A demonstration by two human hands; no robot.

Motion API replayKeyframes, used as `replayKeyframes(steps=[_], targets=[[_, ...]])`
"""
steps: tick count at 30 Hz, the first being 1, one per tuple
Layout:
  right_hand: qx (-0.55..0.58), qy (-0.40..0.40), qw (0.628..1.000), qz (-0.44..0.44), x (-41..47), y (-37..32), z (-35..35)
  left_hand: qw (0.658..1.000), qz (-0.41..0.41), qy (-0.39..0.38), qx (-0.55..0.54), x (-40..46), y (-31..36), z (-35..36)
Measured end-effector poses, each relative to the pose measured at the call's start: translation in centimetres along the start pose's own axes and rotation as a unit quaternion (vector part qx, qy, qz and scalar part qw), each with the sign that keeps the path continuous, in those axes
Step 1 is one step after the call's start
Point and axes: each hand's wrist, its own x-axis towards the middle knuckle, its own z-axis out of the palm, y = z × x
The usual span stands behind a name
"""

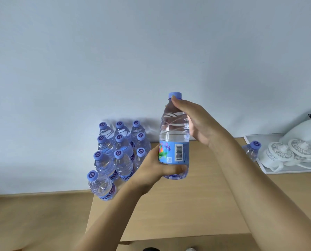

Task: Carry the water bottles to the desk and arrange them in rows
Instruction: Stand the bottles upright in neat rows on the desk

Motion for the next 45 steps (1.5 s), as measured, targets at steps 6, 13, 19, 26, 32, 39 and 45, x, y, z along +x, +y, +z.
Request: replayKeyframes(steps=[6,13,19,26,32,39,45], targets=[[0.14,-0.023,0.99,0.025,0.5,0.8,0.3,0.998,-0.017,-0.045,-0.033,0.1,0.1,-0.5],[0.027,0.079,0.996,-0.038,0.7,0.9,1.7,1.0,-0.024,0.007,-0.016,0.2,-0.1,-0.2],[-0.077,0.218,0.971,-0.067,1.3,1.2,3.2,0.994,-0.003,0.103,0.025,0.3,-0.6,0.2],[-0.035,0.091,0.995,-0.033,1.0,0.3,2.0,0.996,0.003,0.084,-0.007,-0.4,-0.3,-0.6],[0.163,-0.048,0.985,0.0,0.6,1.3,1.4,0.998,-0.001,0.003,-0.069,-1.0,0.1,-0.9],[0.098,0.054,0.993,-0.032,0.7,0.8,2.4,0.998,0.001,0.011,-0.054,-1.0,0.3,-0.8],[0.008,0.15,0.985,-0.081,0.4,0.1,3.9,0.997,0.014,0.078,0.015,-0.8,0.3,-0.3]])
